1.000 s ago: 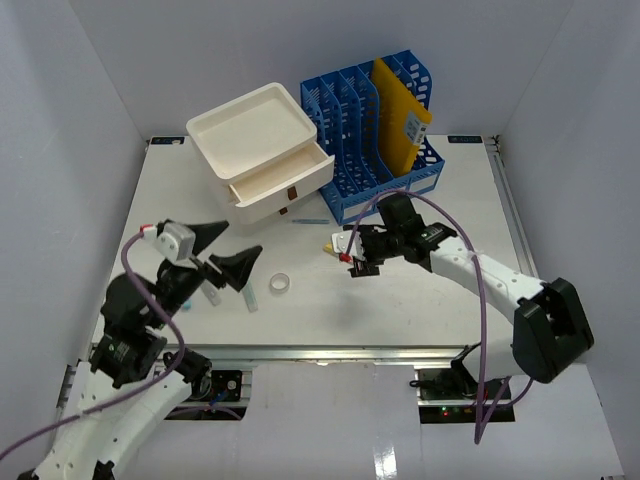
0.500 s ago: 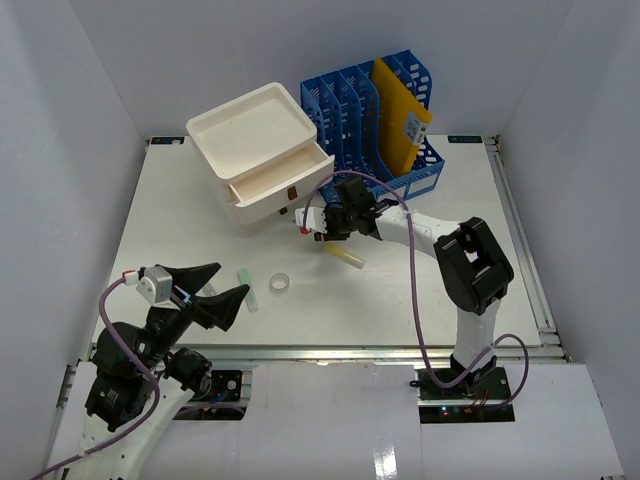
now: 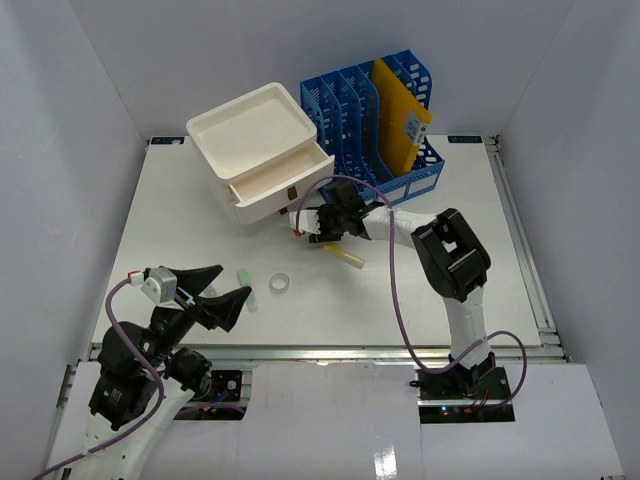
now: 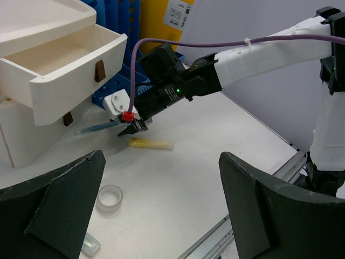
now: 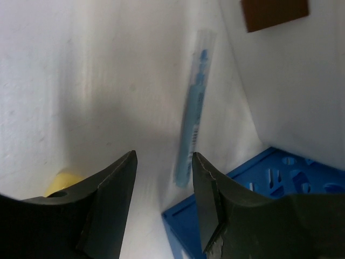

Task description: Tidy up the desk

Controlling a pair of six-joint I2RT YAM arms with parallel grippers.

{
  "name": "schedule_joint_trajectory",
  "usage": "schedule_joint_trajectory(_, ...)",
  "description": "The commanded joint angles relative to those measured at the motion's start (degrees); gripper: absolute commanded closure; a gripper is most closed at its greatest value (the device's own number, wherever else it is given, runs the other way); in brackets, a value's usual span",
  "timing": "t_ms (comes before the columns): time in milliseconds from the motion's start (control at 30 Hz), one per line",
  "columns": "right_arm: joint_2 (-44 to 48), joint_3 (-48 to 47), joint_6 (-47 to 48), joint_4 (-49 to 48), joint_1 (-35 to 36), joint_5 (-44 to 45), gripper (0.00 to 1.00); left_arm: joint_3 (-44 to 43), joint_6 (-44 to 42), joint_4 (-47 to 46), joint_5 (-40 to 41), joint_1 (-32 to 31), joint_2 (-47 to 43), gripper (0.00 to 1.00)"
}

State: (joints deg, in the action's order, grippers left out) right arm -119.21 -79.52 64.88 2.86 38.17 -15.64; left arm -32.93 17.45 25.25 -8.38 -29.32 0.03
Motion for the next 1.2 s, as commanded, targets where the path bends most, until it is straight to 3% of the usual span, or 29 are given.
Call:
schedule_joint_trajectory(0,-2.02,-3.68,-0.77,-0.85,-1.46,-1.0,0.48,0.17,-0.14,-0.2,0.06,0.08,-2.16,0.02)
schedule_joint_trajectory(100,-3.59,-5.83,-1.5,0.94,-2.65,-2.51,0.48,0.25,-0.14,-0.11,0.15,0.13,-2.13,0.02)
schedule_joint_trajectory(267,-7.43,-12.91,-0.65,12.31,-4.04,-7.66,0.52,0.32,-0.14,-0.18,0.14,0.12,-1.99,0.02)
schedule_joint_trajectory(800,-9.46,-14.61,1.13,23.82,-4.42,-8.48,0.59,0.26,-0.2,-0.2,-0.11,0.08,-2.23,0.02)
schedule_joint_trajectory(1167,-7.31,-11.66,1.35,26.52,-4.33,-7.19,0.61,0.32,-0.23,-0.29,-0.23,0.05,-2.58,0.02)
